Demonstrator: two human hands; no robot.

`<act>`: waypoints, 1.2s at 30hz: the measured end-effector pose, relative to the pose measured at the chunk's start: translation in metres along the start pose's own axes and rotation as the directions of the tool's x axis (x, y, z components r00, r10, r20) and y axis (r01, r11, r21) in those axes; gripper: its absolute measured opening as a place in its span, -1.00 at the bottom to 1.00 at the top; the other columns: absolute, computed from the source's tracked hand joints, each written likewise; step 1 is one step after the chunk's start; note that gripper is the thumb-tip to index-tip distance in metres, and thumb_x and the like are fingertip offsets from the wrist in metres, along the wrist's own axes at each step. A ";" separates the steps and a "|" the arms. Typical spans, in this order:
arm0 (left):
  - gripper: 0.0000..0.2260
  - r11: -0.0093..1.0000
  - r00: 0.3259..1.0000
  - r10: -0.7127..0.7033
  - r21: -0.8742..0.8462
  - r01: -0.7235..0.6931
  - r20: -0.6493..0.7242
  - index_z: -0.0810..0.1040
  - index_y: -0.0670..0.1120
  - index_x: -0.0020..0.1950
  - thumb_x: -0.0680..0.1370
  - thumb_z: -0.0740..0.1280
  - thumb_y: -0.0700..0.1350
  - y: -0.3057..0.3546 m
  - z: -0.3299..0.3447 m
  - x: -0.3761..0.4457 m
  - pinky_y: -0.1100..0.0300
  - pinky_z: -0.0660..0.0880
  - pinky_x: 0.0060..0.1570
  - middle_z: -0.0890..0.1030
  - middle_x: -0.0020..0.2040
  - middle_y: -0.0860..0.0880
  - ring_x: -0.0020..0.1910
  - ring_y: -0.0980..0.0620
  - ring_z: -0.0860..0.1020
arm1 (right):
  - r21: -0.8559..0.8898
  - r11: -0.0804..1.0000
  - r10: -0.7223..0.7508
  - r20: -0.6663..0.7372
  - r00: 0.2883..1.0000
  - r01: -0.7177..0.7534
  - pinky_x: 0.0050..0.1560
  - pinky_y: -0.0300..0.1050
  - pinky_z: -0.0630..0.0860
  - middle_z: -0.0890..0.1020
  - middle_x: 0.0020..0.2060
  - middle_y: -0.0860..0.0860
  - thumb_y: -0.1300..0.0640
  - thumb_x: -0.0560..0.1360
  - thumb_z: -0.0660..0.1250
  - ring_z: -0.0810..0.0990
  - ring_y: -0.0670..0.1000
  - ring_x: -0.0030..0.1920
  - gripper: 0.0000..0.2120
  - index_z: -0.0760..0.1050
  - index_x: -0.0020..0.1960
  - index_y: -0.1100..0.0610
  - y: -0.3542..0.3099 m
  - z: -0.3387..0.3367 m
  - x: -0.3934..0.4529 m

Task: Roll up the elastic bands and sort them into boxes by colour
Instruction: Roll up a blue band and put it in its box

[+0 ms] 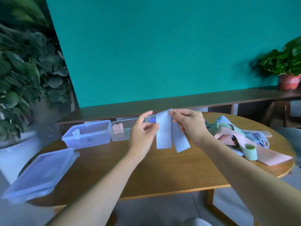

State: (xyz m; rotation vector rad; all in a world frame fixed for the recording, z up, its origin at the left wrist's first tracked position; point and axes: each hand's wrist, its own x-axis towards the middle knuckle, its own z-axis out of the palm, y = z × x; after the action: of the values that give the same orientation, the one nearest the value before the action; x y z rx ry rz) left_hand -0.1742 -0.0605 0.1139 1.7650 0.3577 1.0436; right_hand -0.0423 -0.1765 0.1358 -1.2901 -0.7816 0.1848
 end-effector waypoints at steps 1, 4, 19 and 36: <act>-0.62 1.000 1.000 0.005 0.023 -0.005 0.000 0.51 0.16 0.28 0.54 0.43 -0.19 0.006 -0.008 -0.004 0.27 0.54 -0.02 0.71 -0.17 0.02 -0.14 0.11 0.65 | -0.005 1.000 -0.013 0.010 1.000 0.013 -0.49 -0.19 0.32 0.53 -0.47 -0.01 0.13 0.55 0.46 0.31 -0.03 -0.51 -0.84 0.69 -0.15 0.20 -0.004 0.005 -0.002; -0.63 0.999 1.000 0.012 0.029 -0.013 0.006 0.54 0.16 0.22 0.53 0.42 -0.24 0.024 -0.027 -0.016 0.27 0.55 -0.03 0.72 -0.15 0.04 -0.09 0.10 0.67 | -0.019 1.000 -0.019 0.026 0.999 0.020 -0.49 -0.22 0.39 0.56 -0.51 -0.19 0.16 0.55 0.45 0.41 -0.15 -0.51 -0.92 0.70 -0.07 0.16 -0.015 0.018 -0.011; -0.75 0.944 0.984 -0.032 0.328 -0.027 0.173 0.58 0.01 0.20 0.58 0.40 -0.25 0.097 -0.117 -0.032 0.23 0.50 -0.04 0.72 -0.09 -0.06 -0.10 0.08 0.64 | -0.397 0.913 -0.090 0.024 0.996 0.092 -0.37 -0.14 0.30 0.42 -0.58 -0.08 -0.17 0.51 0.44 0.34 -0.11 -0.52 -0.52 0.54 -0.32 0.23 -0.054 0.059 -0.045; -0.57 0.845 0.862 -0.224 0.531 -0.060 0.454 0.56 0.04 0.30 0.47 0.55 -0.13 0.161 -0.153 -0.031 0.21 0.50 0.20 0.73 -0.01 0.00 0.03 0.10 0.68 | 0.011 0.999 0.019 0.625 0.780 -0.033 -0.04 -0.18 0.59 0.73 -0.13 0.06 0.21 0.42 0.54 0.68 -0.05 -0.07 -0.95 0.72 -0.11 0.15 -0.072 0.079 -0.070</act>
State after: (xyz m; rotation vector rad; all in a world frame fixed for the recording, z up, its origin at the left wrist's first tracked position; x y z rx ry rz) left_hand -0.3475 -0.0591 0.2566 2.4159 0.4138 0.3880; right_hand -0.1635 -0.1735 0.1773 -1.2221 -1.3265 0.6720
